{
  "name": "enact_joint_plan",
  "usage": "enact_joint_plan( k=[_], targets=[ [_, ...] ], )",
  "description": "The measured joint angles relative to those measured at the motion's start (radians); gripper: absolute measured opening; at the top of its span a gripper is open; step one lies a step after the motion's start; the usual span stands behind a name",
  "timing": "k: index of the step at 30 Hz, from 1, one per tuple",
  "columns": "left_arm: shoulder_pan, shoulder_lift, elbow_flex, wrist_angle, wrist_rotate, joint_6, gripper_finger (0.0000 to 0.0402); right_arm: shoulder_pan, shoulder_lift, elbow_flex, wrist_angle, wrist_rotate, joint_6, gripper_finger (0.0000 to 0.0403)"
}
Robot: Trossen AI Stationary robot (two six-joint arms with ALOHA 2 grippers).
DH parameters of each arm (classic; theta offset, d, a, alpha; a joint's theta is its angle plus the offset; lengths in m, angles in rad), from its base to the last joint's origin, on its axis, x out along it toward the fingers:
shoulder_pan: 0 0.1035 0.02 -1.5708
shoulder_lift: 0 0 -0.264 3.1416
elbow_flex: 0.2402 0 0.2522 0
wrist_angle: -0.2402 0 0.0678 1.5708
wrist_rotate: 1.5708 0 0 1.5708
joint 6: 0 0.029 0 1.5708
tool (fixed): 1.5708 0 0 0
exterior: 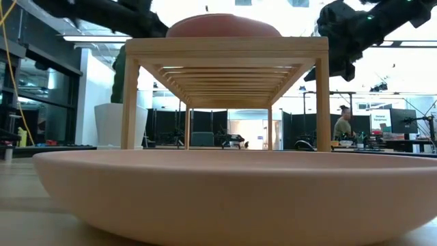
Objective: Place and stack plates onto a shelf
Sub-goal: Stack the light brown plate on the brown plate on the shelf
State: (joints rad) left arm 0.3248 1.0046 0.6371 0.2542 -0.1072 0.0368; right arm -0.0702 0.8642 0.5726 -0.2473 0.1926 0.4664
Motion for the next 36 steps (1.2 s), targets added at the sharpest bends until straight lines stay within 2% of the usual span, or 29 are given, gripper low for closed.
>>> enact_joint_plan(
  k=[5,10,14,17,19,22,29,36],
  targets=[
    [-0.120,-0.137,-0.133,0.041,-0.031,-0.041,0.0000,0.118,0.000,-0.059,-0.010,-0.058,0.104,0.0177],
    [-0.230,-0.238,-0.292,0.196,-0.115,-0.141,0.0000,0.311,0.000,-0.135,-0.018,-0.117,0.415,0.0177],
    [-0.288,-0.275,-0.368,0.271,-0.187,-0.185,0.0000,0.511,0.044,-0.152,-0.005,-0.029,0.716,0.0177],
    [-0.319,-0.282,-0.395,0.275,-0.219,-0.209,0.0000,0.641,0.137,-0.136,0.085,0.048,0.859,0.0177],
    [-0.336,-0.280,-0.397,0.262,-0.231,-0.219,0.0000,0.699,0.226,-0.097,0.143,0.076,0.926,0.0177],
    [-0.361,-0.279,-0.397,0.270,-0.242,-0.219,0.0000,0.739,0.387,0.007,0.137,0.088,0.989,0.0177],
    [-0.413,-0.279,-0.397,0.268,-0.261,-0.209,0.0000,0.725,0.732,0.321,-0.065,0.105,1.022,0.0177],
    [-0.425,-0.279,-0.397,0.268,-0.284,-0.192,0.0000,0.716,0.968,0.545,-0.166,0.112,1.084,0.0177]
  ],
)
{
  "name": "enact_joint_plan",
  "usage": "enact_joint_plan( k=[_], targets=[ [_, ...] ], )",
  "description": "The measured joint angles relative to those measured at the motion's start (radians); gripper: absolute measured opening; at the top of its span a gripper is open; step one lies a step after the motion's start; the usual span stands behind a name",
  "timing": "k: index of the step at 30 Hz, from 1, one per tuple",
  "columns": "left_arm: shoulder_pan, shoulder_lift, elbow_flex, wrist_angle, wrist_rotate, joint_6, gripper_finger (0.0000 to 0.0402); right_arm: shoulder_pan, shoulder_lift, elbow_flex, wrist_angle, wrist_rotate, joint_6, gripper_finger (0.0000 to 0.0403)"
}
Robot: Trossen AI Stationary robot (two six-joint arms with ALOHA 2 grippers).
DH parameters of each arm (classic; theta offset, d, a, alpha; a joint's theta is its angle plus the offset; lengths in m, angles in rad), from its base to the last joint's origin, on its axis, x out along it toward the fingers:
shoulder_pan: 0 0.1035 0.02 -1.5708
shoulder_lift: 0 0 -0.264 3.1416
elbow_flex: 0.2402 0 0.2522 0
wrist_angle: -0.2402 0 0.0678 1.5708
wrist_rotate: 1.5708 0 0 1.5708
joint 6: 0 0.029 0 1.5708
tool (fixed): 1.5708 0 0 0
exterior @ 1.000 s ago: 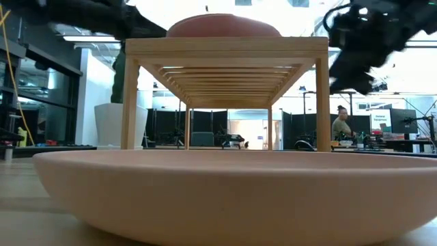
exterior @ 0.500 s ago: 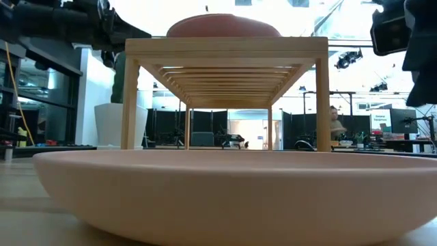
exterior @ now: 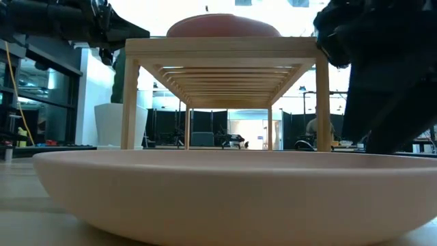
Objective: Place and stack plates onto a shelf
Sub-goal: Stack the light brown plate on the brown plate on the shelf
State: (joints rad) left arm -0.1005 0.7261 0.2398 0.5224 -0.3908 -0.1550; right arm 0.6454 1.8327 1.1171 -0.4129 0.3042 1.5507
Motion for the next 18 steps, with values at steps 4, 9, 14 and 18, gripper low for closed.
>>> enact_joint_plan(
  k=[4,9,14,18],
  targets=[
    [0.000,0.000,0.000,0.001,0.000,0.001,0.0000,0.000,0.079,0.061,-0.017,0.000,0.041,0.0177],
    [0.000,0.000,0.000,0.001,0.000,0.001,0.0000,0.001,0.111,0.063,-0.021,-0.002,0.072,0.0176],
    [0.000,0.000,0.000,0.001,0.000,0.001,0.0000,0.004,0.108,0.061,-0.093,0.001,0.048,0.0120],
    [0.000,0.000,0.000,0.002,0.001,0.001,0.0000,0.012,0.103,0.061,-0.151,0.001,-0.021,0.0022]
  ],
)
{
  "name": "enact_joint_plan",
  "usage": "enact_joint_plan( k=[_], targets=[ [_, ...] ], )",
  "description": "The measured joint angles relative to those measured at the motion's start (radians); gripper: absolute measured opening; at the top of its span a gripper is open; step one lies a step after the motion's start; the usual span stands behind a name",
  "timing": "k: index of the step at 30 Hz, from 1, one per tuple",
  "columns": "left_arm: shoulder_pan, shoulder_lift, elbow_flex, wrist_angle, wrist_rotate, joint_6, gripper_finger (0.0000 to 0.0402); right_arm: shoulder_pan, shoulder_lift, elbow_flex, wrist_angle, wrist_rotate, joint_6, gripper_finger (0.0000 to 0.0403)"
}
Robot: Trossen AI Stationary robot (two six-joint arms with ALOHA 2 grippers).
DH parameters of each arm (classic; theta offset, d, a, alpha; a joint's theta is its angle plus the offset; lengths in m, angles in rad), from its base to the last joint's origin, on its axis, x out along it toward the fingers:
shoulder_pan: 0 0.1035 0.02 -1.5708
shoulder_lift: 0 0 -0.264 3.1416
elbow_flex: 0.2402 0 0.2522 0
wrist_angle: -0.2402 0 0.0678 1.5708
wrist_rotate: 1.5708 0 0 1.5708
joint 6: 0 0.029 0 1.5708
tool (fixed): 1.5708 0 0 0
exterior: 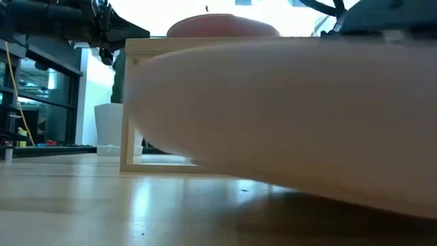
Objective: Place and stack plates onto a shelf
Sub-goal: Stack the light brown plate on the brown plate on the shelf
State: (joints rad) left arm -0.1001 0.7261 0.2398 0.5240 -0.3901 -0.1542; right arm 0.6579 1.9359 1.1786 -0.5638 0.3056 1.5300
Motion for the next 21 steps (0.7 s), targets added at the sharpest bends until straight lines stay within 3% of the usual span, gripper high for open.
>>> enact_joint_plan(
  k=[6,14,17,21],
  targets=[
    [0.000,0.000,0.000,-0.001,-0.009,0.000,0.0000,0.022,-0.035,0.001,-0.183,-0.112,-0.057,0.0012],
    [0.000,0.000,0.000,-0.001,-0.012,-0.001,0.0000,0.096,-0.227,-0.007,-0.468,-0.170,-0.075,0.0000],
    [0.000,0.000,0.000,-0.001,-0.012,-0.001,0.0000,0.134,-0.322,-0.054,-0.433,-0.199,-0.115,0.0000],
    [0.000,0.000,0.000,-0.001,-0.013,-0.001,0.0000,0.171,-0.447,-0.167,-0.187,-0.214,-0.225,0.0000]
  ],
)
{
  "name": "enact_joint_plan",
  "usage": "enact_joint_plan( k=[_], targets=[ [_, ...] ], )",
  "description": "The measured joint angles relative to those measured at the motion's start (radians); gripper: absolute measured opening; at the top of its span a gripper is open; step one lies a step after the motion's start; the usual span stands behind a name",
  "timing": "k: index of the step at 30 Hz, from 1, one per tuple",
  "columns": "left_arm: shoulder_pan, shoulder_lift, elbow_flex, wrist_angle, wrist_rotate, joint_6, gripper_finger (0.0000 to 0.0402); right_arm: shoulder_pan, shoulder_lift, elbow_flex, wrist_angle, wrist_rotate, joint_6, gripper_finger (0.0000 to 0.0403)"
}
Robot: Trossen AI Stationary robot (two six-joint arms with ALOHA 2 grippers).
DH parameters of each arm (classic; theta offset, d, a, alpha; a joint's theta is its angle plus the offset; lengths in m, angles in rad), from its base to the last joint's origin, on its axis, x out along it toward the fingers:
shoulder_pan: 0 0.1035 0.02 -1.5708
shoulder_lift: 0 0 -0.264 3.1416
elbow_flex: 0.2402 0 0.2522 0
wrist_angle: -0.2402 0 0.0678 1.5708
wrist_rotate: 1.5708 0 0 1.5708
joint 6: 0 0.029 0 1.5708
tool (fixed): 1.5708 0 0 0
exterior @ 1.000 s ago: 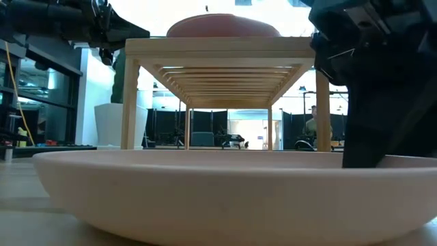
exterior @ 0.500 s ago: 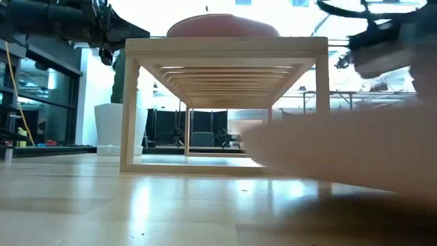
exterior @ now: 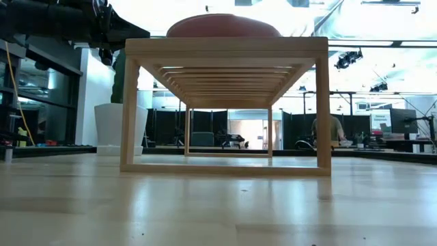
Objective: Place and stack plates onto a shelf
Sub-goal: Stack the light brown plate on the brown plate on the shelf
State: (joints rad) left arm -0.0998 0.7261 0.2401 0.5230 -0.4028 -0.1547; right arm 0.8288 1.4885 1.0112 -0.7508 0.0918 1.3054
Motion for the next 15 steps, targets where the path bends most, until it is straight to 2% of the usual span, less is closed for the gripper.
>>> enact_joint_plan(
  k=[3,5,10,15],
  targets=[
    [0.000,0.000,0.000,0.000,0.000,0.000,0.0000,-0.016,-0.089,-0.075,0.236,0.053,-0.067,0.0000],
    [0.000,0.000,0.000,0.001,0.000,0.000,0.0000,-0.040,-0.131,-0.108,0.325,0.096,-0.120,0.0000],
    [0.000,0.000,0.000,0.002,-0.001,0.000,0.0000,-0.133,-0.220,-0.099,0.339,0.140,-0.259,0.0000],
    [0.000,0.000,0.000,0.002,-0.001,0.000,0.0000,-0.277,-0.306,-0.012,0.353,0.167,-0.466,0.0000]
  ],
)
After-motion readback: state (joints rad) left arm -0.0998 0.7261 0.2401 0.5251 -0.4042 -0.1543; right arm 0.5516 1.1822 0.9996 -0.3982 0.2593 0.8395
